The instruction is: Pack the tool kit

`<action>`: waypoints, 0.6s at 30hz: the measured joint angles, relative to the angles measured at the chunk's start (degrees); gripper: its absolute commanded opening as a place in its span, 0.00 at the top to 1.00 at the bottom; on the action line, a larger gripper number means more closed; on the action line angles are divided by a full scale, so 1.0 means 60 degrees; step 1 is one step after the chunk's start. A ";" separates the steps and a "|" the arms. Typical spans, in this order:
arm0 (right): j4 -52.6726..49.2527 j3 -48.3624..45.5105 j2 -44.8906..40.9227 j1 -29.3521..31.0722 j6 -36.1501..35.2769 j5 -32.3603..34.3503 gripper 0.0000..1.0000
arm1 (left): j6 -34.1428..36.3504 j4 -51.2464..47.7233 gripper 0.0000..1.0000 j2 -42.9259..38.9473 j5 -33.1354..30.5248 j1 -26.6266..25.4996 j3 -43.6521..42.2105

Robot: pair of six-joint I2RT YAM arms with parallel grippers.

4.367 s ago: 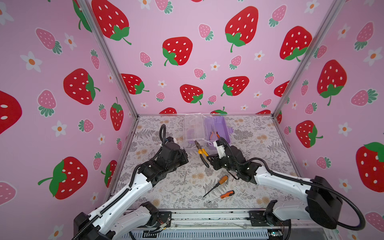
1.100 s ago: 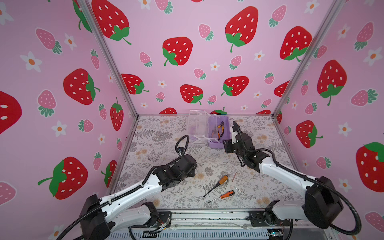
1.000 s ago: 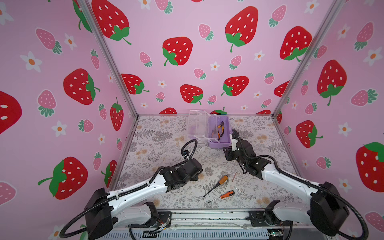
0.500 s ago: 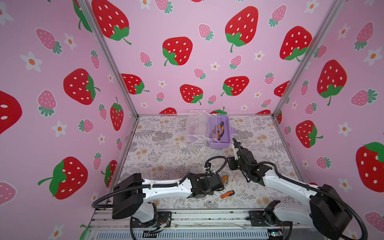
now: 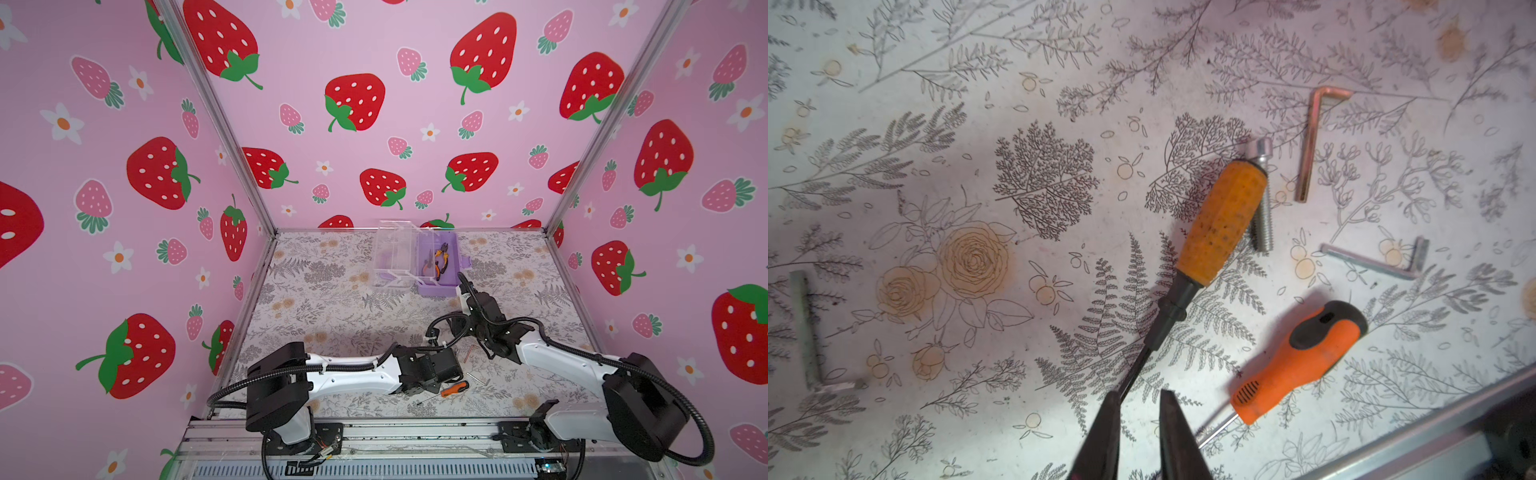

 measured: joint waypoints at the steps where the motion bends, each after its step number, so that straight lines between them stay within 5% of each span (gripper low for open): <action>1: 0.0004 0.0000 0.0000 0.0000 -0.0036 -0.0033 0.55 | 0.0087 0.0004 0.75 0.0084 0.0087 0.0000 0.0000; 18: -0.0040 -0.0029 0.0801 0.0007 -0.0357 -0.0896 0.55 | 0.0568 0.0674 0.93 0.0765 0.1333 0.0000 -0.0222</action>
